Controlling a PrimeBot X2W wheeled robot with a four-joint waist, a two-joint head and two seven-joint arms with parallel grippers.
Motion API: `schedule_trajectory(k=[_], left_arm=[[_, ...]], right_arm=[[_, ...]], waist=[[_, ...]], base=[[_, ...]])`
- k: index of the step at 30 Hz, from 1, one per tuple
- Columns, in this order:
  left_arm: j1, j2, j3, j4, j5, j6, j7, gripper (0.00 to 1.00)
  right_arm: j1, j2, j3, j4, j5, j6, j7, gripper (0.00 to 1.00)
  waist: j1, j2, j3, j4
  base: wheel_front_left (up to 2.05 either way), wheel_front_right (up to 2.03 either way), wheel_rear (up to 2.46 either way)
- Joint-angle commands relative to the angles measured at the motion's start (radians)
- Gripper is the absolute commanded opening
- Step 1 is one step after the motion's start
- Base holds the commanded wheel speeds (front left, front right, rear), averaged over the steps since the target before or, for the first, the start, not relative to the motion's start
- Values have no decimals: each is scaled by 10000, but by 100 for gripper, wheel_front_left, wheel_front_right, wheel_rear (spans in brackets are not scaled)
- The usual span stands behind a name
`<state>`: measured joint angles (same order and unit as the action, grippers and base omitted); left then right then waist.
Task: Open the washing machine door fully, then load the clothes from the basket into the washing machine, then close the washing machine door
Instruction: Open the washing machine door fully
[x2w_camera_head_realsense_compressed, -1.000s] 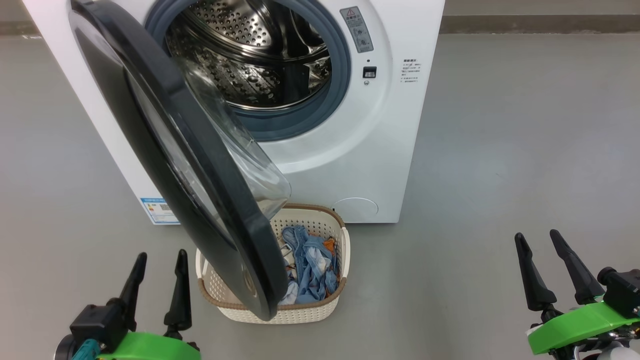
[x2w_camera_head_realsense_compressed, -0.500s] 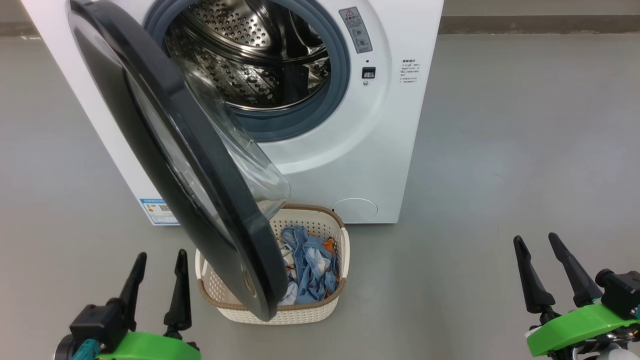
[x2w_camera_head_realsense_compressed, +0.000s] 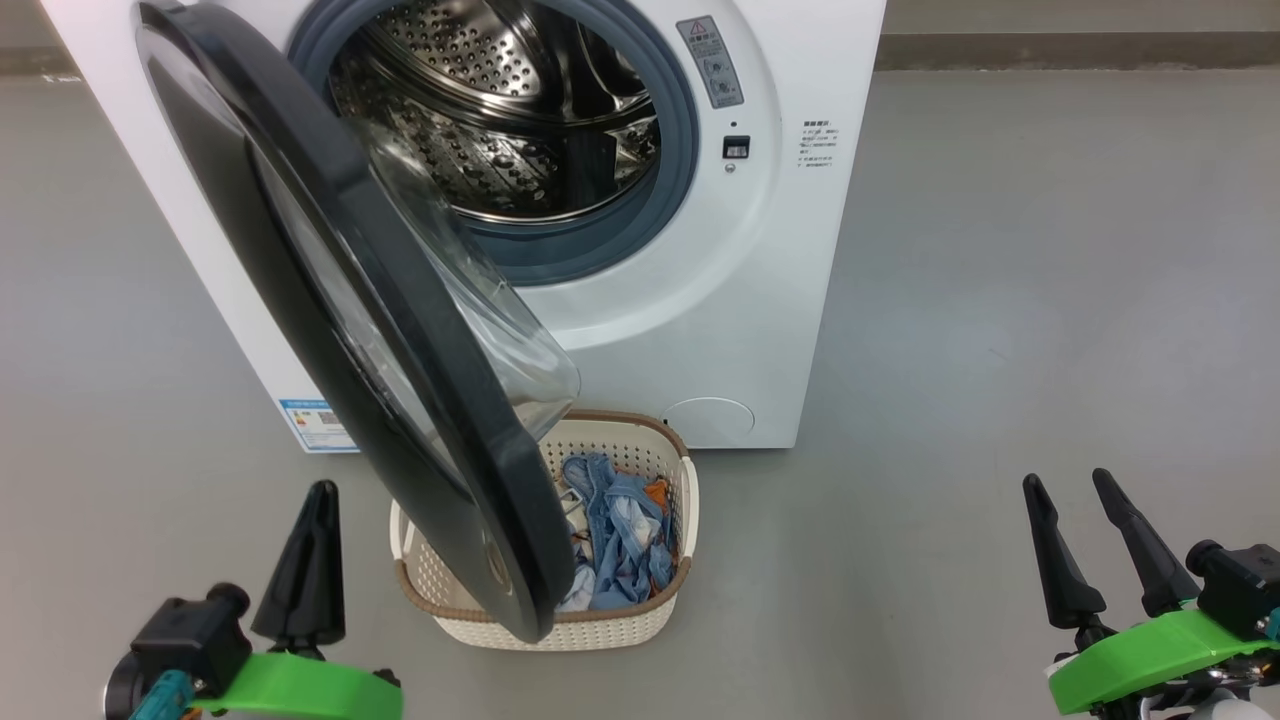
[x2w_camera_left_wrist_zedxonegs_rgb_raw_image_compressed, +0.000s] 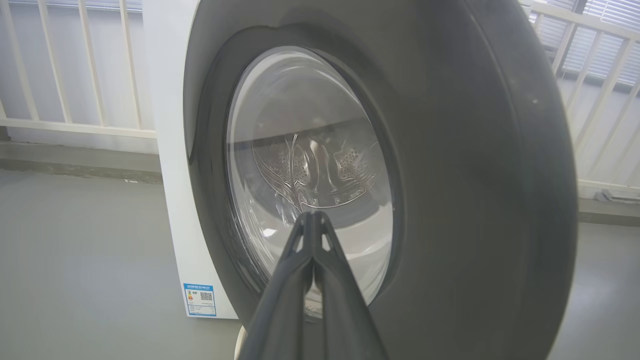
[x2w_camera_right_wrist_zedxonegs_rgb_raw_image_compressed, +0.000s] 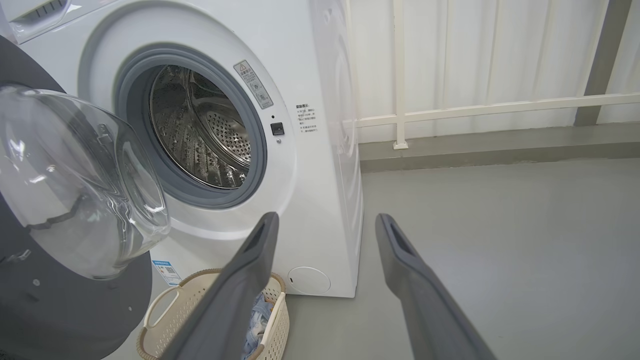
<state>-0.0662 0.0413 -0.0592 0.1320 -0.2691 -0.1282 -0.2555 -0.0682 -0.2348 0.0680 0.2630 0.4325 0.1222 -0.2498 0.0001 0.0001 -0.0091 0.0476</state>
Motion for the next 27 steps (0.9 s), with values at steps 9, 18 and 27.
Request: schedule_trajectory(k=[9,18,27], left_arm=[[-930,97,-16,-1733,-77,-25,-63,0],[-1553,91,-1211,-3357,83,227,-63,0],[-1364,90,-3376,-3389,-285,593,307,0]], right_arm=[[-115,-67,211,-244,-32,85,-120,100],[-129,-37,300,-238,6,85,-120,100],[-122,58,388,-226,24,85,-120,100]], waist=[[-1,-1,-87,44],[-1,-1,-115,-8],[-1,-1,-73,-274]], base=[[0,0,0],[0,0,0],[0,0,0]])
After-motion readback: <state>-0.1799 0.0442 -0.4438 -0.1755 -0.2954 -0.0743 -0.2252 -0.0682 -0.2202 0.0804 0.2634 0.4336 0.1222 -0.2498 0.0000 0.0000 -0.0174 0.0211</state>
